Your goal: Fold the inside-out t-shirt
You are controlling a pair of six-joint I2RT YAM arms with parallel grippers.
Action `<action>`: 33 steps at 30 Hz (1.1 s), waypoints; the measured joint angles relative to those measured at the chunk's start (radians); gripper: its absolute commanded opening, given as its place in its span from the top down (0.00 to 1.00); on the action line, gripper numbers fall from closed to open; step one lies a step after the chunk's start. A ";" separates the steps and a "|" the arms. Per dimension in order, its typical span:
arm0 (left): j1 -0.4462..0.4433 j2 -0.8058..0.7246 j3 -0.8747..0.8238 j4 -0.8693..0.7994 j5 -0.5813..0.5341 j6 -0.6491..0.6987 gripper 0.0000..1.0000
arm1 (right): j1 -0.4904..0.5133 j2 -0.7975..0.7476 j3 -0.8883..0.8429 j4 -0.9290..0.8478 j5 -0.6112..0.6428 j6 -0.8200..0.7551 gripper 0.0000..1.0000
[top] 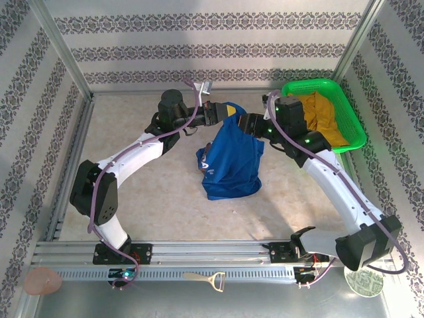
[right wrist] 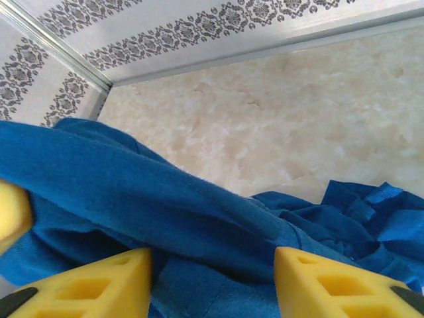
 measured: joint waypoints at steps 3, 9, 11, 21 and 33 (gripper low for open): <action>0.000 0.000 0.000 -0.001 0.000 0.000 1.00 | 0.000 0.002 0.000 -0.007 0.010 -0.009 0.64; 0.000 0.000 0.000 -0.006 -0.005 0.000 1.00 | 0.000 0.003 0.001 -0.016 0.017 -0.018 1.00; 0.002 0.000 -0.004 -0.014 -0.026 0.000 1.00 | -0.006 0.002 0.009 -0.029 0.012 -0.017 1.00; 0.040 -0.001 -0.070 -0.097 -0.173 0.000 0.85 | -0.167 -0.151 0.073 0.023 -0.164 0.103 1.00; 0.041 -0.048 -0.084 -0.134 -0.204 0.062 0.44 | -0.188 -0.194 -0.246 0.241 -0.267 0.195 1.00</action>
